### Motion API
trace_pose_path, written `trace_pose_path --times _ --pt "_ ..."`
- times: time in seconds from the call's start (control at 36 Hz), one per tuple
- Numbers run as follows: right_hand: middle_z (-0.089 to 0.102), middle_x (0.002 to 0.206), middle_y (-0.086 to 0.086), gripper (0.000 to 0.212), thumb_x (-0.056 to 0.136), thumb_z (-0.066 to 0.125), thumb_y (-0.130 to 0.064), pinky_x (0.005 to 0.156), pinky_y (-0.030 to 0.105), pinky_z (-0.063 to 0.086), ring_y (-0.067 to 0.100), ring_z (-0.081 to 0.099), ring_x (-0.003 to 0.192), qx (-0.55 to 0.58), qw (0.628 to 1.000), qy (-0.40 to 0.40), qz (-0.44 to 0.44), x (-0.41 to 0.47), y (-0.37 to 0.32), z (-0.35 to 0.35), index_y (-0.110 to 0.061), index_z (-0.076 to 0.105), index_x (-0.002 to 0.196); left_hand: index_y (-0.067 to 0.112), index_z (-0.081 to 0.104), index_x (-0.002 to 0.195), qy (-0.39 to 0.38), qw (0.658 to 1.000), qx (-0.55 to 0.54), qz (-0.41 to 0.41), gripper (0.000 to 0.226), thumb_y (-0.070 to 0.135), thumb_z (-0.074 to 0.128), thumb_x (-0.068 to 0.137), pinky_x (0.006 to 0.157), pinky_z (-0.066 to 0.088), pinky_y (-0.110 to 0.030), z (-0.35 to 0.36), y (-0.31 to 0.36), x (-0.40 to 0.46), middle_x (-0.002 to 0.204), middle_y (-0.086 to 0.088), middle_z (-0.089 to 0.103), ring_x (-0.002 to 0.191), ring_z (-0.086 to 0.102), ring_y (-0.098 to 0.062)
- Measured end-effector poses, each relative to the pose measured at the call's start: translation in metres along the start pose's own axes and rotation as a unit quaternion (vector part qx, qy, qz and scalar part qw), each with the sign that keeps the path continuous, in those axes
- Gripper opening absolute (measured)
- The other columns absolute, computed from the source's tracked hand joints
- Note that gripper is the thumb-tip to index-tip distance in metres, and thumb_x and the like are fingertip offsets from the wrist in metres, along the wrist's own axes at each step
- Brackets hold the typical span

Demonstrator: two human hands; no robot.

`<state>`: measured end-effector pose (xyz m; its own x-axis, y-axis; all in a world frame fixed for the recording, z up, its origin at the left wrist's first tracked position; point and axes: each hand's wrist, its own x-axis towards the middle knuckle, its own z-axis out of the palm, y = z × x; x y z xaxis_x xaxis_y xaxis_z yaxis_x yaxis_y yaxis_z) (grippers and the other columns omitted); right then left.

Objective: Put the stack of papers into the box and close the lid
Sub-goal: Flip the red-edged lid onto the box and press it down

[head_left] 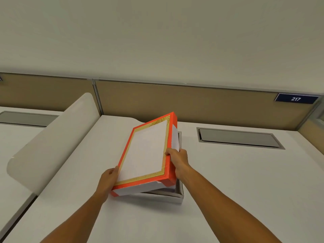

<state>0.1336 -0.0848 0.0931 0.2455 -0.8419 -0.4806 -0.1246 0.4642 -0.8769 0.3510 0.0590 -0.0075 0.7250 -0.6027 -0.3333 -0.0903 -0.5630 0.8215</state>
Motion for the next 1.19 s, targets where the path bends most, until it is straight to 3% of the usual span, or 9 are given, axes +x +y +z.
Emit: trace_pose_path --times 0.06,0.11,0.39,0.53,0.64,0.83,1.03,1.19 --pt "0.068 0.107 0.008 0.041 0.089 0.065 -0.023 0.055 0.03 0.052 0.023 0.069 0.084 -0.008 1.0 0.004 0.003 0.004 0.002 -0.003 -0.016 0.049 0.126 0.015 0.058 0.115 -0.007 1.0 0.006 0.005 0.04 0.047 0.039 0.1 0.086 0.048 -0.04 0.002 0.004 0.003 0.117 -0.008 0.062 0.096 0.057 -0.025" --pt "0.069 0.106 0.009 0.038 0.089 0.064 -0.021 0.056 0.031 0.053 0.024 0.07 0.084 -0.012 1.0 0.006 0.009 0.008 0.004 -0.007 -0.014 0.052 0.124 0.011 0.058 0.124 -0.008 1.0 0.022 0.012 0.043 0.043 0.041 0.101 0.085 0.046 -0.039 0.002 0.006 0.006 0.116 -0.005 0.06 0.099 0.056 -0.025" --pt "0.071 0.105 0.009 0.029 0.092 0.056 -0.023 0.055 0.03 0.054 0.027 0.073 0.087 -0.031 0.999 0.004 0.013 0.023 0.018 -0.02 -0.014 0.055 0.119 0.015 0.05 0.133 0.02 0.998 0.001 0.066 0.04 0.035 0.051 0.099 0.091 0.051 -0.048 0.002 0.008 0.003 0.126 -0.007 0.058 0.102 0.058 -0.025" --pt "0.068 0.11 0.005 0.031 0.09 0.055 -0.022 0.074 0.037 0.06 0.027 0.07 0.093 -0.057 0.998 0.004 0.0 0.03 0.027 -0.019 -0.016 0.053 0.12 0.014 0.05 0.133 0.033 0.996 0.009 0.085 0.039 0.034 0.052 0.099 0.095 0.05 -0.051 0.003 0.013 -0.001 0.129 -0.009 0.059 0.104 0.058 -0.026" --pt "0.064 0.117 0.006 0.043 0.088 0.061 -0.036 0.088 0.048 0.059 0.03 0.068 0.099 -0.1 0.995 0.027 -0.001 0.033 0.033 -0.02 -0.019 0.048 0.126 0.013 0.05 0.132 0.045 0.994 0.016 0.094 0.039 0.033 0.052 0.098 0.096 0.049 -0.052 0.006 0.017 -0.006 0.13 -0.011 0.059 0.104 0.058 -0.026" --pt "0.053 0.134 0.007 0.066 0.089 0.06 -0.052 0.096 0.049 0.055 0.03 0.06 0.113 -0.181 0.981 0.066 0.003 0.034 0.039 -0.025 -0.027 0.033 0.144 0.015 0.05 0.132 0.046 0.993 0.033 0.1 0.038 0.033 0.053 0.098 0.093 0.051 -0.051 0.01 0.022 -0.009 0.128 -0.01 0.06 0.098 0.056 -0.022" --pt "0.047 0.141 0.009 0.067 0.094 0.051 -0.055 0.102 0.049 0.051 0.03 0.055 0.121 -0.243 0.967 0.072 0.014 0.038 0.046 -0.026 -0.026 0.027 0.15 0.014 0.049 0.132 0.041 0.993 0.052 0.097 0.038 0.031 0.052 0.099 0.092 0.052 -0.051 0.013 0.025 -0.01 0.127 -0.01 0.059 0.096 0.057 -0.023" --pt "0.041 0.146 0.012 0.066 0.098 0.047 -0.05 0.107 0.05 0.045 0.032 0.047 0.128 -0.266 0.961 0.059 0.04 0.047 0.049 -0.026 -0.025 0.021 0.153 0.011 0.047 0.134 0.026 0.991 0.086 0.094 0.038 0.028 0.049 0.1 0.097 0.049 -0.052 0.016 0.028 -0.01 0.131 -0.012 0.058 0.111 0.059 -0.034"
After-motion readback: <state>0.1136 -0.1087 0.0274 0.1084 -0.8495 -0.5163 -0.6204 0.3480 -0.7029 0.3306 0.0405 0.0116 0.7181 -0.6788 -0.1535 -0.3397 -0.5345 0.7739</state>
